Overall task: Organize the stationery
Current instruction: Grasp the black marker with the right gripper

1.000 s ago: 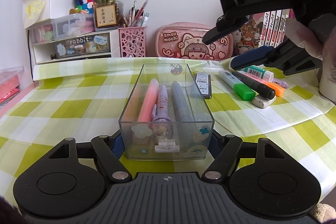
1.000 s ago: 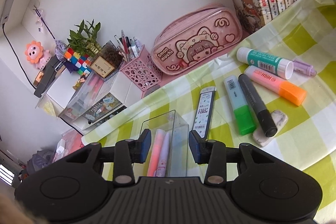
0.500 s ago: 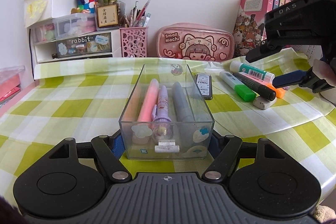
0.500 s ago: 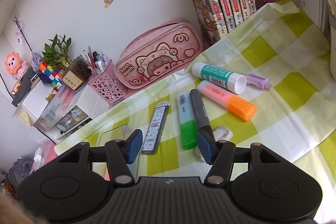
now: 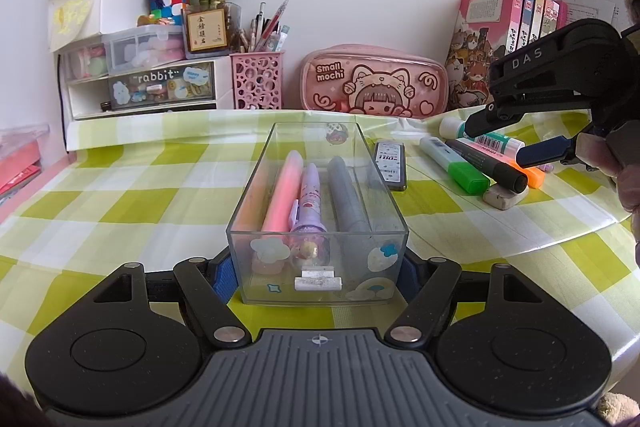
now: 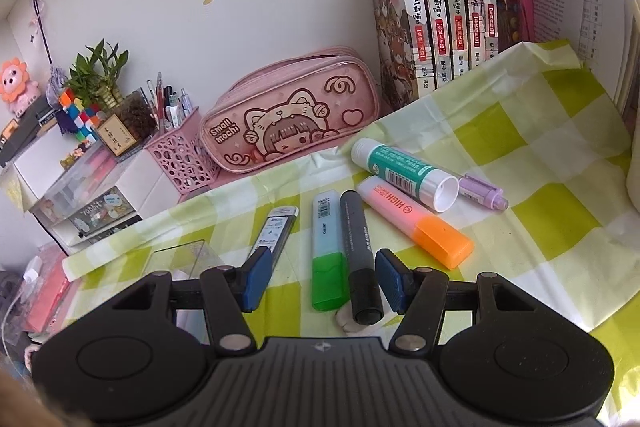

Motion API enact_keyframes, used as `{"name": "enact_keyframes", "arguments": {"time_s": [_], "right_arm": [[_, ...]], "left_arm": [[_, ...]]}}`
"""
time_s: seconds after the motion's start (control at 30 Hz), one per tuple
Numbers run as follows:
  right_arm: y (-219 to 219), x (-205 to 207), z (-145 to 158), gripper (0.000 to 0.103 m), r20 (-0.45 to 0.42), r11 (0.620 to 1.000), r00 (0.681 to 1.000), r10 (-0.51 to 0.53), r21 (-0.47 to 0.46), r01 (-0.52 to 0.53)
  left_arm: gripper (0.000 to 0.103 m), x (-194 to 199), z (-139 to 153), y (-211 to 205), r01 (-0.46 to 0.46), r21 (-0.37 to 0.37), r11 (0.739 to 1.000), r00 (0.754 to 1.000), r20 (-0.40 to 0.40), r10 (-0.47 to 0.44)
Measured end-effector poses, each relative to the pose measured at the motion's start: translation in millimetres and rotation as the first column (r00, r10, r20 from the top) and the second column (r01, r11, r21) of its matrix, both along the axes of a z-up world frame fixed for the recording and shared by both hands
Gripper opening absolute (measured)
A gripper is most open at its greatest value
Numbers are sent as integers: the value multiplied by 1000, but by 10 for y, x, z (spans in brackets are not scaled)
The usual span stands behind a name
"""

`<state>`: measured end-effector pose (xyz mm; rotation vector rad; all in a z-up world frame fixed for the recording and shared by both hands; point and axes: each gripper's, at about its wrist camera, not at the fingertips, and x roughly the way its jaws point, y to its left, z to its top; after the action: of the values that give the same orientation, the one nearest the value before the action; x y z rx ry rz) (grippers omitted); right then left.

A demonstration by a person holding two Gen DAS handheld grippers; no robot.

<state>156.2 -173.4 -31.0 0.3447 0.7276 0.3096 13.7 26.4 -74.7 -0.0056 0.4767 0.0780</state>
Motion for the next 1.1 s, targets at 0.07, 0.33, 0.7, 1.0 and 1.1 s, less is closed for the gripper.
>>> {"name": "enact_keyframes", "arguments": {"time_s": [0.07, 0.33, 0.7, 1.0, 1.1], "right_arm": [[-1, 47, -42, 79, -11, 1000, 1000, -8, -11, 8], [-7, 154, -119, 70, -27, 999, 999, -35, -30, 34], [-25, 316, -224, 45, -62, 999, 998, -33, -1, 33], [-152, 199, -212, 41, -70, 996, 997, -40, 83, 46], [-211, 117, -173, 41, -73, 992, 997, -37, 122, 45]], "left_arm": [[73, 0, 0, 1, 1, 0, 1000, 1000, 0, -1], [73, -9, 2, 14, 10, -1, 1000, 1000, 1, -10], [73, -8, -1, 9, 9, 2, 1000, 1000, 0, -9], [73, -4, -3, 6, 11, 2, 1000, 1000, 1, -11], [73, -3, -3, 4, 11, 2, 1000, 1000, 1, -11]]}}
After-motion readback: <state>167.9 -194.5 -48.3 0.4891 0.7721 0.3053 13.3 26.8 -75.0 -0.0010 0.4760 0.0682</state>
